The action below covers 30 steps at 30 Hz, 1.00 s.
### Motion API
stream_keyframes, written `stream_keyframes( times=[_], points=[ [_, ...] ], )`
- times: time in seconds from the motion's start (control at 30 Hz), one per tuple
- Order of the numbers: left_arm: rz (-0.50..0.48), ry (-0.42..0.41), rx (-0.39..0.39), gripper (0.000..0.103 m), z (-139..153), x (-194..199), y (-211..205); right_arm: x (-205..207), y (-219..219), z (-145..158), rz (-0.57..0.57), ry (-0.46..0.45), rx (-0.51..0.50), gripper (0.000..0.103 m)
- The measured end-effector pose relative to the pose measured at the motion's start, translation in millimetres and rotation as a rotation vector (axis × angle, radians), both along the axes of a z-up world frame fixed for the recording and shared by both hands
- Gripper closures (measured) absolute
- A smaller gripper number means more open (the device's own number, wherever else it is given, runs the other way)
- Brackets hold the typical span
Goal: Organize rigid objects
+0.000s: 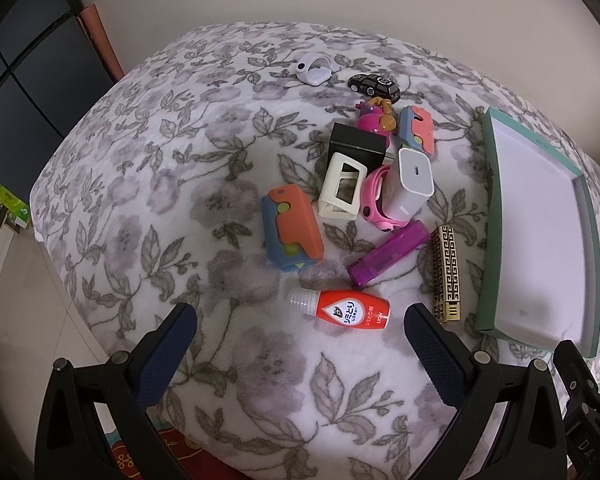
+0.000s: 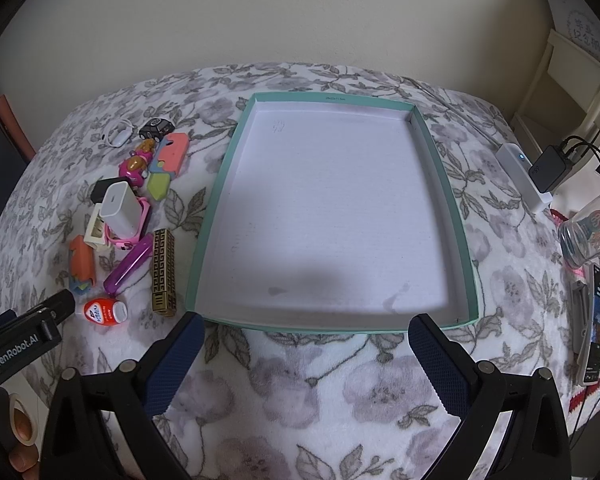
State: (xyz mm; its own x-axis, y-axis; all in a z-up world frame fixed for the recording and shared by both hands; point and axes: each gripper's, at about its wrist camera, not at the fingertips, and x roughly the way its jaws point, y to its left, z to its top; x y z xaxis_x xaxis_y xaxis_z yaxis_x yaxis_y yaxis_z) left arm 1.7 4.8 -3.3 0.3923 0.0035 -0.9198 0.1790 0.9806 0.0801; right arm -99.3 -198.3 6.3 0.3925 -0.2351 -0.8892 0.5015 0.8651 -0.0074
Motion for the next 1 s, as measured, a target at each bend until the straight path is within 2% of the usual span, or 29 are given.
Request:
stream_keyframes(
  times=[0.2, 0.4, 0.57, 0.73, 1.0],
  points=[
    [0.000, -0.027, 0.007, 0.000, 7, 4, 4, 2, 4, 7, 0.013, -0.032, -0.008, 0.000],
    [-0.011, -0.041, -0.059, 0.000, 20, 19, 14, 22, 16, 18, 0.076, -0.098, 0.038, 0.000],
    [-0.004, -0.017, -0.077, 0.000, 13, 38, 25, 47, 38, 17, 0.154, -0.109, 0.058, 0.000],
    [0.028, 0.066, -0.124, 0.000, -10, 53, 37, 70, 51, 7, 0.209, -0.089, 0.075, 0.010],
    [0.074, 0.073, -0.127, 0.000, -27, 76, 52, 93, 62, -14, 0.292, -0.031, 0.102, 0.022]
  ],
)
